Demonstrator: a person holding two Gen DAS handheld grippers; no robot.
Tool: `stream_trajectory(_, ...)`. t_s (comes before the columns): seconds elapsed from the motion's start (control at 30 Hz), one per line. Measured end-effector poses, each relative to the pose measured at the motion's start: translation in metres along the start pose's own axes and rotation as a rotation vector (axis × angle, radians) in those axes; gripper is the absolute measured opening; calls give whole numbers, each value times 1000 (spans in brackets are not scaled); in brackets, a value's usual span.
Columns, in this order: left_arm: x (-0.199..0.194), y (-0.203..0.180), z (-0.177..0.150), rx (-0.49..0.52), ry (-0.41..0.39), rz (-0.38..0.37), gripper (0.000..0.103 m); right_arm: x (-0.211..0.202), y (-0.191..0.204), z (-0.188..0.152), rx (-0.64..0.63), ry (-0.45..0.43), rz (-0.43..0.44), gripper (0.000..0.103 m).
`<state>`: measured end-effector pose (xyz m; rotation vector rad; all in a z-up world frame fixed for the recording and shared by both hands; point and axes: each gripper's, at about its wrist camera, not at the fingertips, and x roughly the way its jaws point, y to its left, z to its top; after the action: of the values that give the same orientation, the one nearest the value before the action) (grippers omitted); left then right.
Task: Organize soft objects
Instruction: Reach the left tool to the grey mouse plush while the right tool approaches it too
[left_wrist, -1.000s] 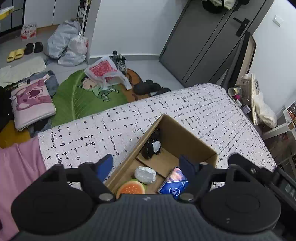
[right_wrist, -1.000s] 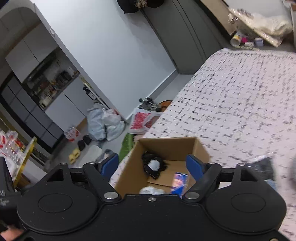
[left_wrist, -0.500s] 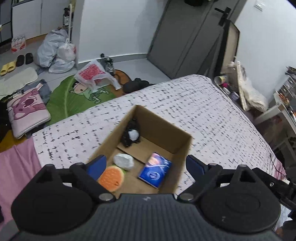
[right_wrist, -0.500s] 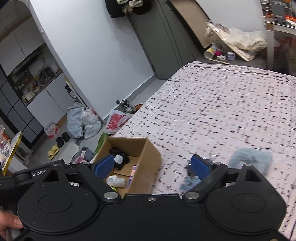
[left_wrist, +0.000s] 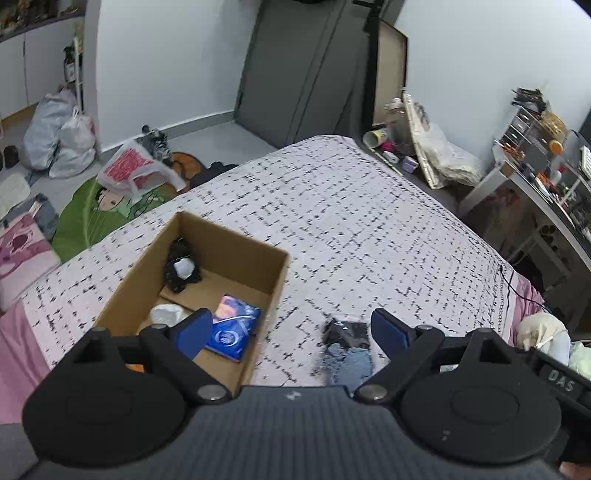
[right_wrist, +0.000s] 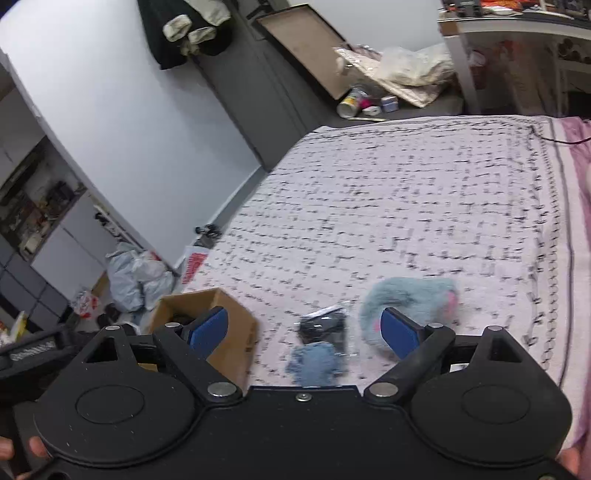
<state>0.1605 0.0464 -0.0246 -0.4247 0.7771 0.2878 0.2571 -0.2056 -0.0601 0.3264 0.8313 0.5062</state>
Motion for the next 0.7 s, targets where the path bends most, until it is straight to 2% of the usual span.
stream_trajectory(0.27,17,-31,-8,4,14,-4,92,2,-40,1,106,13,-34,90)
stream_trajectory(0.53,43,-64,-18,18,25,-14,92,1,-78,3,279,12,0,90)
stream_trajectory(0.7,63,-80,-25,16,52,-27,91,8,-97,0,355,30,-44,89)
